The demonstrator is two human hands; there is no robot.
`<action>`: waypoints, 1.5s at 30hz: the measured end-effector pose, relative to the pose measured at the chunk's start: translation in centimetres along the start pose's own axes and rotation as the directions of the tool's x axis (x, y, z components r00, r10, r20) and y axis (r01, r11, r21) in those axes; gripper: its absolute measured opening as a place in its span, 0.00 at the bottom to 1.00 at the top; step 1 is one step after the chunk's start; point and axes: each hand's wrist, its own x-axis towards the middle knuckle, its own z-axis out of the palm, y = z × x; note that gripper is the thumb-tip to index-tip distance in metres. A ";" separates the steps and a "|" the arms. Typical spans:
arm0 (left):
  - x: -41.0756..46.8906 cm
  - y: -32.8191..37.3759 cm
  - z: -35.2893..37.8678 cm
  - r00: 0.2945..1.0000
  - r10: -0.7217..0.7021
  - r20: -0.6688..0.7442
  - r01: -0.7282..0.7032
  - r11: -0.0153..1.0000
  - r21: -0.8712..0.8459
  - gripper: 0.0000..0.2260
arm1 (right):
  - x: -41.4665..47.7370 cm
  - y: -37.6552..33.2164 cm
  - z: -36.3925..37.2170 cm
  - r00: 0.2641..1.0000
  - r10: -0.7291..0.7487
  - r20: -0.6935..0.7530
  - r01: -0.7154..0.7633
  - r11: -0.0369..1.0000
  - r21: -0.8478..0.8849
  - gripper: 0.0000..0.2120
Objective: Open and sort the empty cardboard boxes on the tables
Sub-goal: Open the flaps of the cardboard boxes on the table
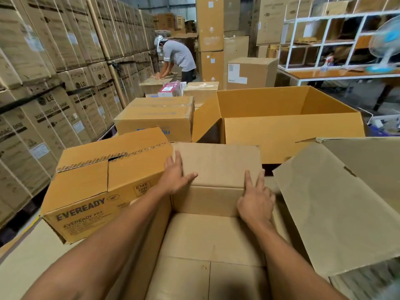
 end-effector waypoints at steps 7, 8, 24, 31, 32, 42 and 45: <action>0.7 -1.6 1.8 0.978 0.020 0.210 -0.058 0.983 0.177 0.69 | 0.1 0.6 0.1 0.999 0.036 0.031 -0.035 0.999 -0.041 0.37; 0.5 -1.8 1.9 0.978 0.018 0.206 -0.057 0.982 0.182 0.69 | -0.1 0.5 -0.1 0.999 0.037 0.022 -0.037 0.999 -0.025 0.36; -4.3 -1.9 3.6 0.950 0.041 0.308 -0.213 0.808 0.550 0.42 | -6.3 1.5 -2.2 0.999 0.012 0.046 -0.010 0.999 -0.036 0.16; -6.2 -1.2 3.6 0.995 0.007 0.099 -0.062 0.818 0.572 0.38 | -7.2 2.3 -4.4 0.972 -0.162 0.171 0.187 0.973 -0.137 0.32; -6.7 -1.0 3.8 0.998 0.008 0.059 -0.039 0.841 0.540 0.37 | -7.3 2.5 -4.5 0.964 -0.167 0.206 0.195 0.973 -0.125 0.34; -16.7 -2.2 0.6 0.978 -0.112 0.178 0.053 0.950 0.307 0.39 | -15.5 3.0 -8.0 0.934 -0.082 0.348 0.086 0.996 0.006 0.28; -23.6 -3.2 -0.5 0.957 -0.132 0.258 0.055 0.957 0.285 0.39 | -20.1 3.8 -8.5 0.943 -0.074 0.326 0.075 0.997 0.011 0.27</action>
